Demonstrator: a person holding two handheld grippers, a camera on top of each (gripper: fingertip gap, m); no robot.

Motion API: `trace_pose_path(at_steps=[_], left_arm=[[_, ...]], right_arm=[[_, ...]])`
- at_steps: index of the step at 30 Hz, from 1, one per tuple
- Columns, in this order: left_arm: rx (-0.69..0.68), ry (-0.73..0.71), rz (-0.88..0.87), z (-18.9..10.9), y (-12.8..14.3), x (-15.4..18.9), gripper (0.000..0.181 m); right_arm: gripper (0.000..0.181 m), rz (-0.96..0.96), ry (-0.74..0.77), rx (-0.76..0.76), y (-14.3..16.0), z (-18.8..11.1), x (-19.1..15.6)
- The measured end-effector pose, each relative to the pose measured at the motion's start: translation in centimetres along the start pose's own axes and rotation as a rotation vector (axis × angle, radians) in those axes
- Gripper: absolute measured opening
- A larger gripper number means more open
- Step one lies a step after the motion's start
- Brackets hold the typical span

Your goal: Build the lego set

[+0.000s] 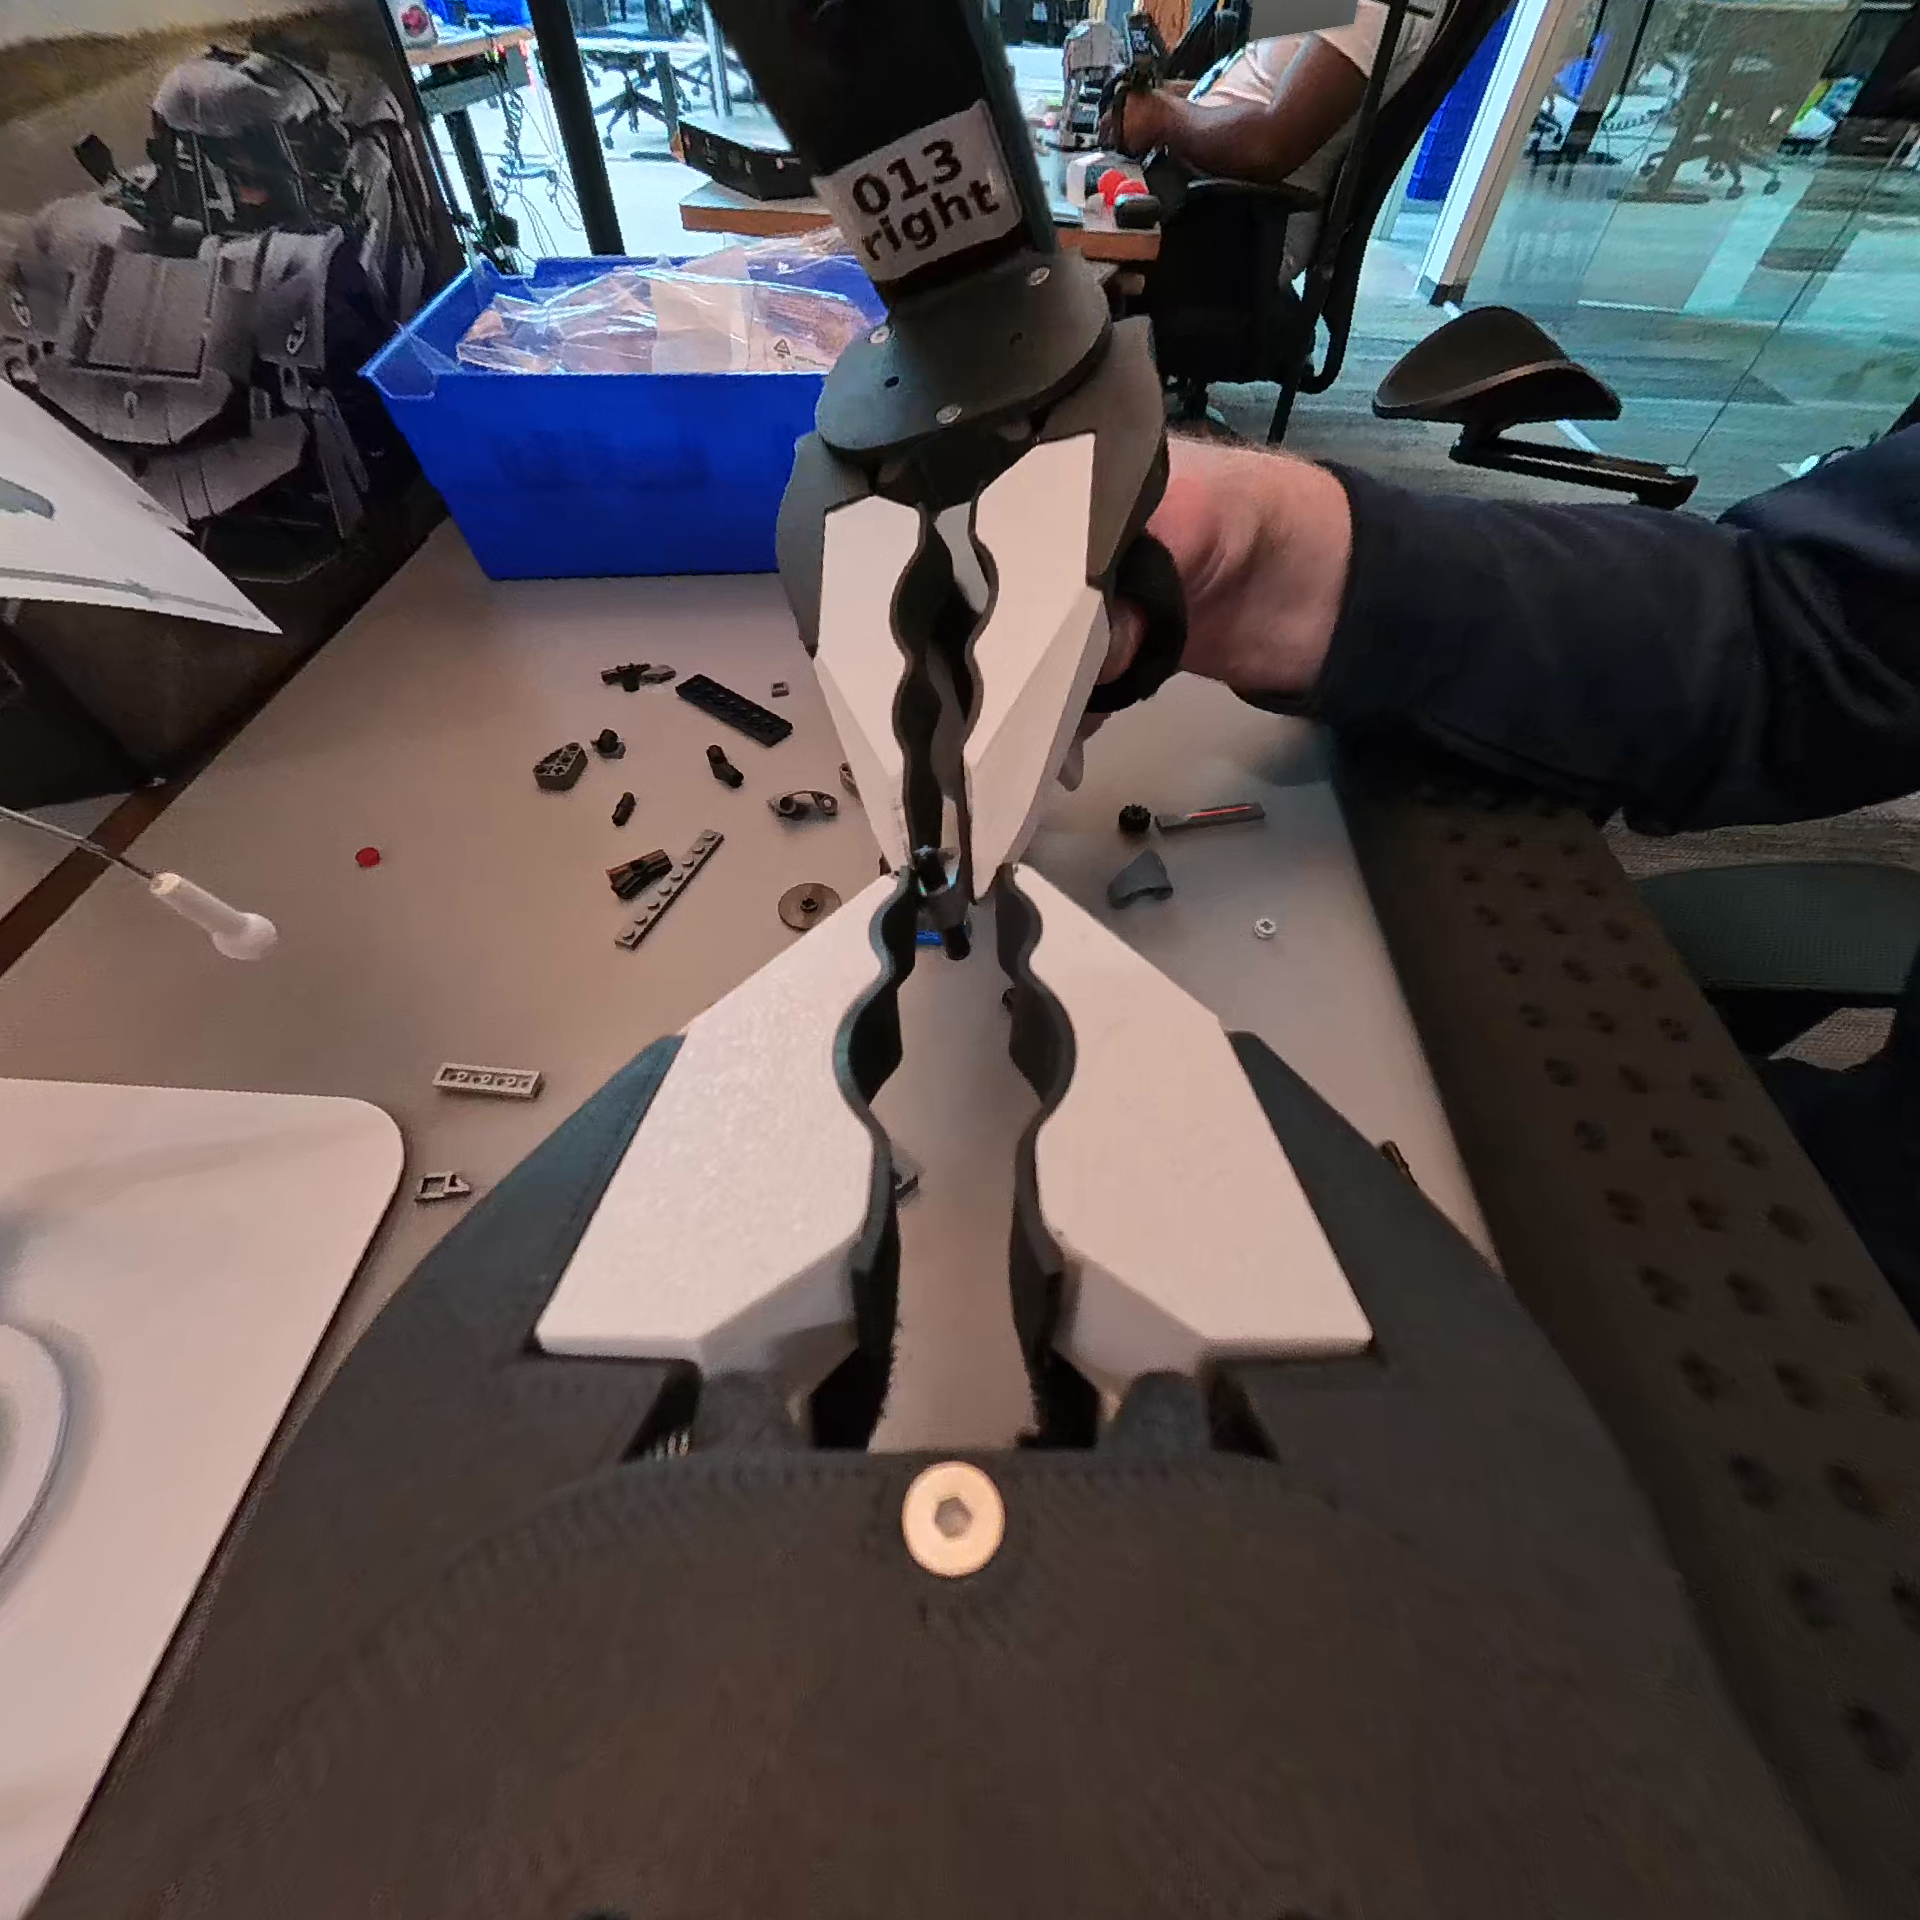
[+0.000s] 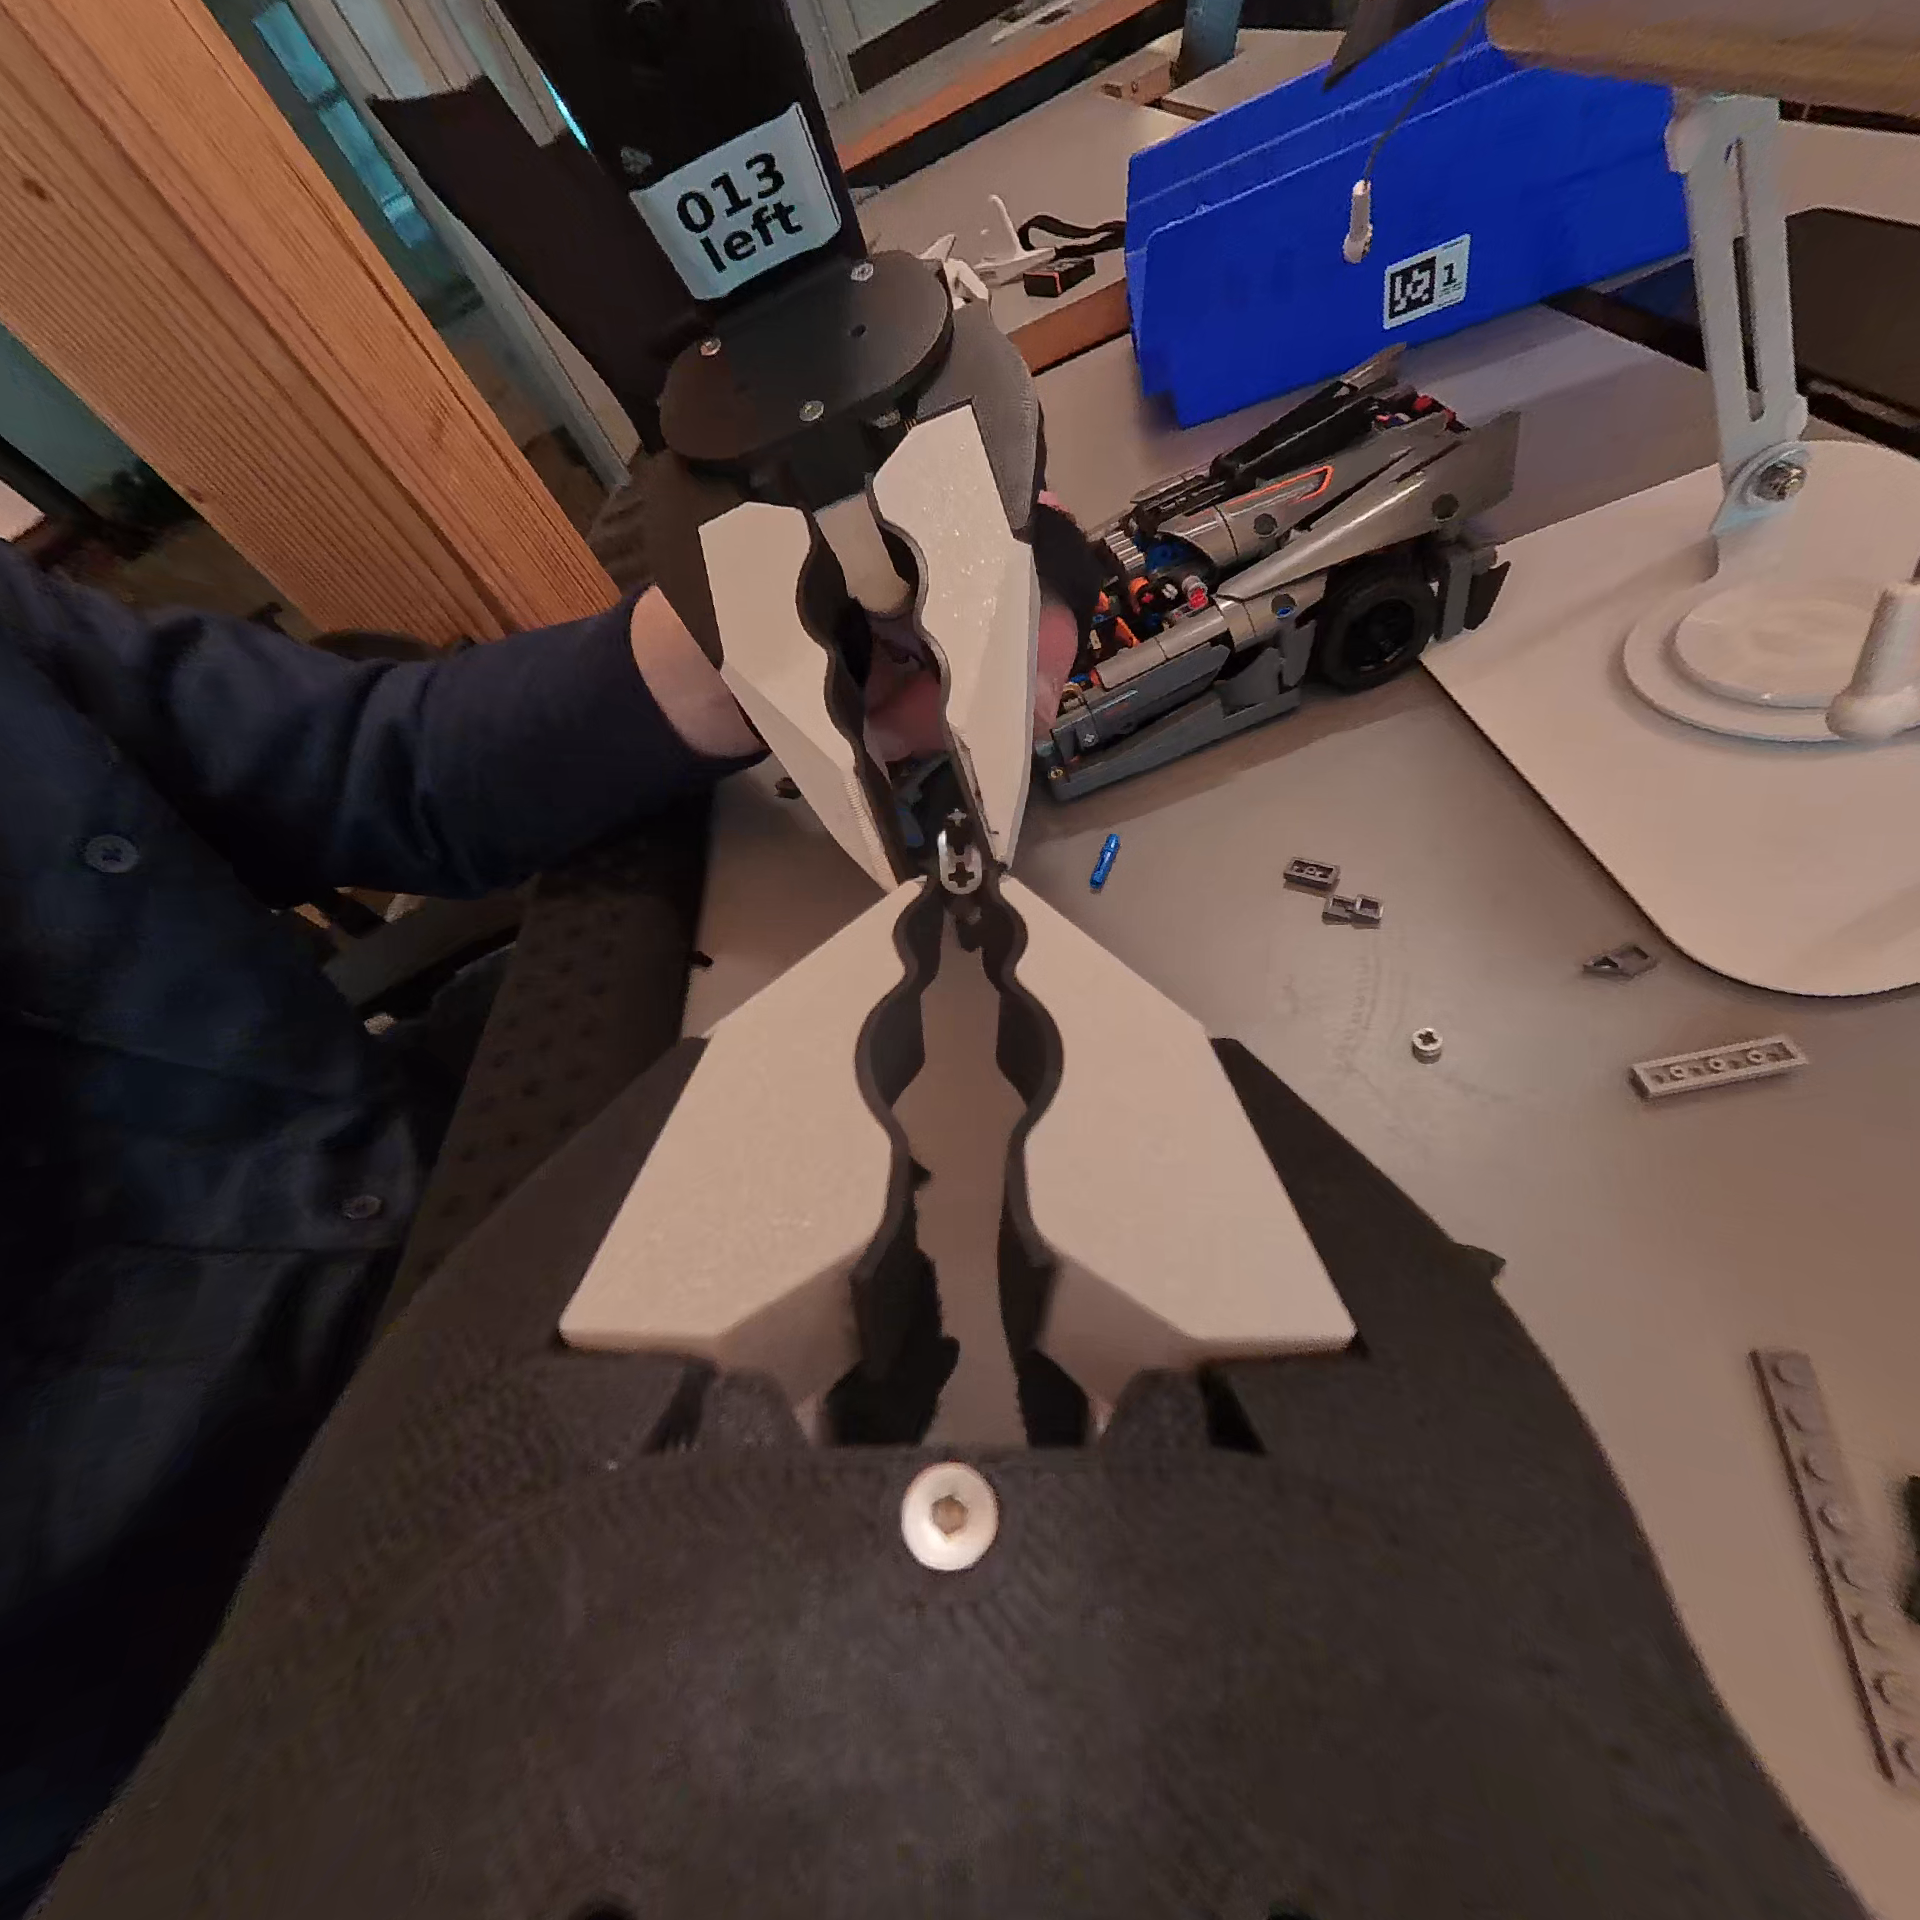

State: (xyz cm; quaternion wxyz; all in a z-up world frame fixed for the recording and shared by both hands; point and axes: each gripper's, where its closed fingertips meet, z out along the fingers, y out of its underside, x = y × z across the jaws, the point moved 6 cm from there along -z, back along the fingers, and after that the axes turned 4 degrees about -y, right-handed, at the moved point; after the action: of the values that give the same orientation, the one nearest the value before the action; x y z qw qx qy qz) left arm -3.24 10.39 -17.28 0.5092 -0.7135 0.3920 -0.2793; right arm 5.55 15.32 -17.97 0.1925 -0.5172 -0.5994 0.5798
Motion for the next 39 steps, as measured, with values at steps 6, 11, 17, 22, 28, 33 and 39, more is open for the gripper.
trace_pose_path(at_steps=[6, 11, 17, 22, 28, 33, 39], left_arm=[[-0.010, -0.121, 0.131, -0.5, -0.2, -0.5, 0.021], [-0.014, -0.230, 0.295, -0.2, -0.8, 0.1, 0.037], [-0.030, -0.304, 0.445, 0.0, -1.3, 0.9, 0.035], [-0.073, -0.266, 0.516, 0.7, -1.0, 2.0, 0.033], [-0.139, -0.280, 0.597, 1.2, -0.4, 2.5, 0.015], [-0.123, -0.327, 0.625, 1.0, -1.0, 2.4, 0.030], [-0.161, -0.311, 0.677, 1.2, -0.9, 3.1, 0.027]], right_arm=[[0.005, 0.175, -0.119, 0.115, -0.2, -0.9, 0.7], [0.004, 0.244, -0.192, 0.148, -0.2, -1.1, 0.6], [0.004, 0.326, -0.263, 0.142, 0.0, -1.2, 0.6], [0.004, 0.379, -0.319, 0.095, 0.6, -0.9, 0.4], [0.004, 0.425, -0.365, 0.084, 0.9, -1.2, 0.3], [0.004, 0.429, -0.358, 0.080, 0.9, -1.3, 0.4], [0.004, 0.444, -0.384, 0.051, 1.2, -1.2, 0.1]])
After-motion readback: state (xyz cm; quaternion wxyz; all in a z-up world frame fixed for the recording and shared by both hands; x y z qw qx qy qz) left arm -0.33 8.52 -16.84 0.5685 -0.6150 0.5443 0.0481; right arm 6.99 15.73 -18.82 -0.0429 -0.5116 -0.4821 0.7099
